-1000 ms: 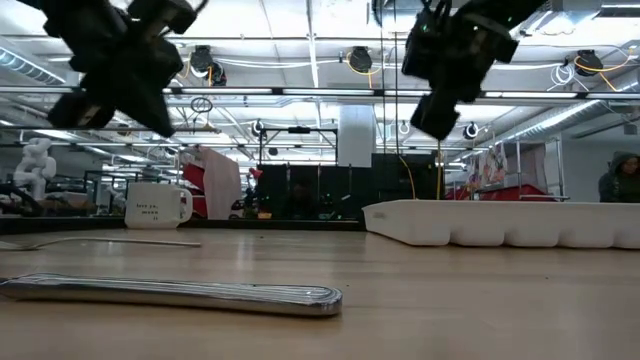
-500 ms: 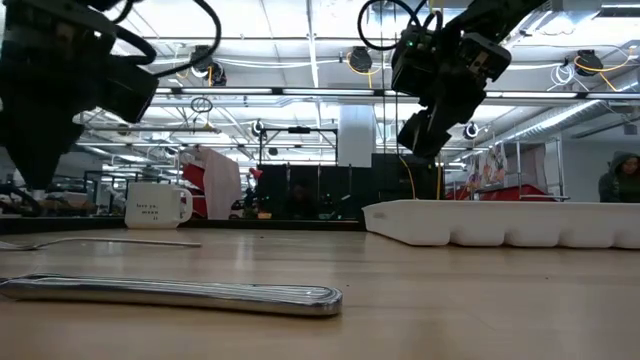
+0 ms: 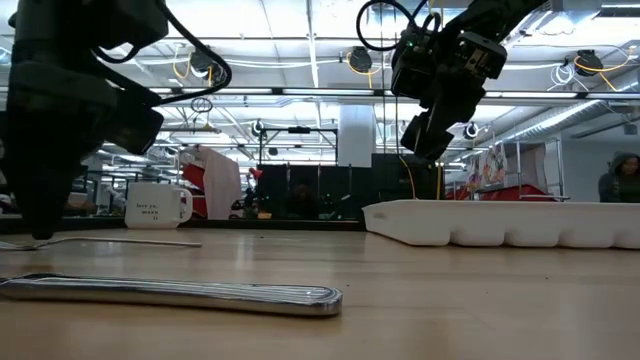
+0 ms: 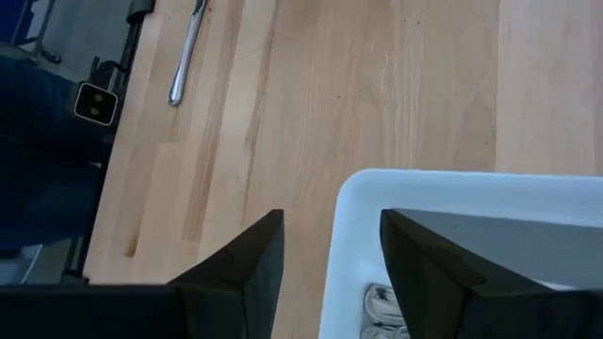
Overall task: Sort silverware
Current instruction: Put the silver fork into the silverware tray
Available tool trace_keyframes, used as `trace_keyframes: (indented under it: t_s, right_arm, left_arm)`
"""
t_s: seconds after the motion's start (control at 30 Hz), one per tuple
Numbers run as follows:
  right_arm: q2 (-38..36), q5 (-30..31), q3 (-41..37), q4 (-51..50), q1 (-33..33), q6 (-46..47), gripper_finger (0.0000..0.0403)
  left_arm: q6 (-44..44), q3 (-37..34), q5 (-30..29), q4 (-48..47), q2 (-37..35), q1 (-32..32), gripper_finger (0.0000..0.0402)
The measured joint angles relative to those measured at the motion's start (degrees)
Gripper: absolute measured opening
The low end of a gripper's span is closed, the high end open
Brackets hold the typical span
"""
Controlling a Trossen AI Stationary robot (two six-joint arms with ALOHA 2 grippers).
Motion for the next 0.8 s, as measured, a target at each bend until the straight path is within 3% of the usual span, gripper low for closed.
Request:
trace_keyframes:
  t_s: [0.23,0.4,0.8]
  right_arm:
    - [0.0,0.0,0.0,0.0,0.0,0.6,0.0169]
    - [0.0,0.0,0.0,1.2,0.0,0.8,0.0169]
    - [0.0,0.2,0.1,1.0,0.0,1.7,0.0169]
  left_arm:
    - [0.8,1.8,-1.0,-3.0,-0.6,0.1,0.018]
    - [6.1,3.5,-5.8,-7.8,-0.6,0.4,0.018]
    - [15.5,2.5,-5.0,-3.2,5.4,1.6,0.018]
